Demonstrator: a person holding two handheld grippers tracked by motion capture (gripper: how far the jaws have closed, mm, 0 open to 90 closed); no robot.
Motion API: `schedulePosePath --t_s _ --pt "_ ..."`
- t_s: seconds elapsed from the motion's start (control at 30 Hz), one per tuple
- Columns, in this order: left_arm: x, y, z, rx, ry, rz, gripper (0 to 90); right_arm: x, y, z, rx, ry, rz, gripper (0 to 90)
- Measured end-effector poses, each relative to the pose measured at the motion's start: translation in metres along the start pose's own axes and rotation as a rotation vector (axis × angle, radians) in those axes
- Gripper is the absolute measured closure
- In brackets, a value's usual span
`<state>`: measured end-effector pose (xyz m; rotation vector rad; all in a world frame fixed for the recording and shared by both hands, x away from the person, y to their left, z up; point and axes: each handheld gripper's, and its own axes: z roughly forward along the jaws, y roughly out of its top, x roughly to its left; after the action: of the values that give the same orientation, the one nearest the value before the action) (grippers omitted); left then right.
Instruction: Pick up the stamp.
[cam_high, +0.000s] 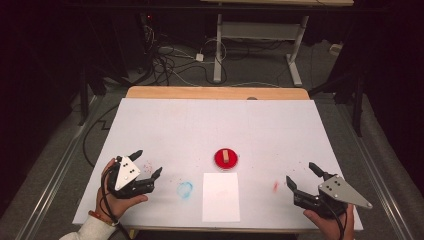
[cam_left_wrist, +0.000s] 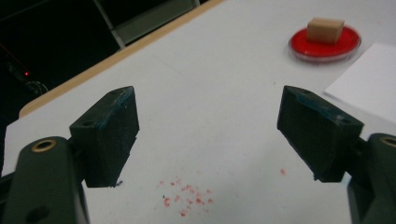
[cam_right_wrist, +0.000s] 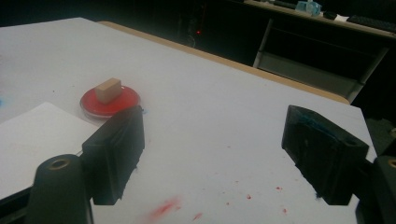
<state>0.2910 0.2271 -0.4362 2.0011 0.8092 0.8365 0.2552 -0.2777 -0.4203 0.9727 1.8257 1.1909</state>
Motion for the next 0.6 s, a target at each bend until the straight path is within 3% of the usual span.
schedulePosePath --t_s 0.1,0.17,0.6 --pt "0.0013 -0.0021 -0.0007 0.001 -0.009 -0.039 20.6 -0.0002 -0.0006 0.0016 0.008 0.002 -0.001 21.5" --pt "0.0021 -0.0033 -0.0014 0.004 -0.008 -0.044 20.7 -0.0004 -0.0006 0.0025 0.01 0.006 -0.001 21.5" --pt "-0.0038 -0.0082 0.0015 0.042 0.003 -0.009 21.3 0.0021 -0.0012 0.0062 0.04 0.018 -0.003 21.2"
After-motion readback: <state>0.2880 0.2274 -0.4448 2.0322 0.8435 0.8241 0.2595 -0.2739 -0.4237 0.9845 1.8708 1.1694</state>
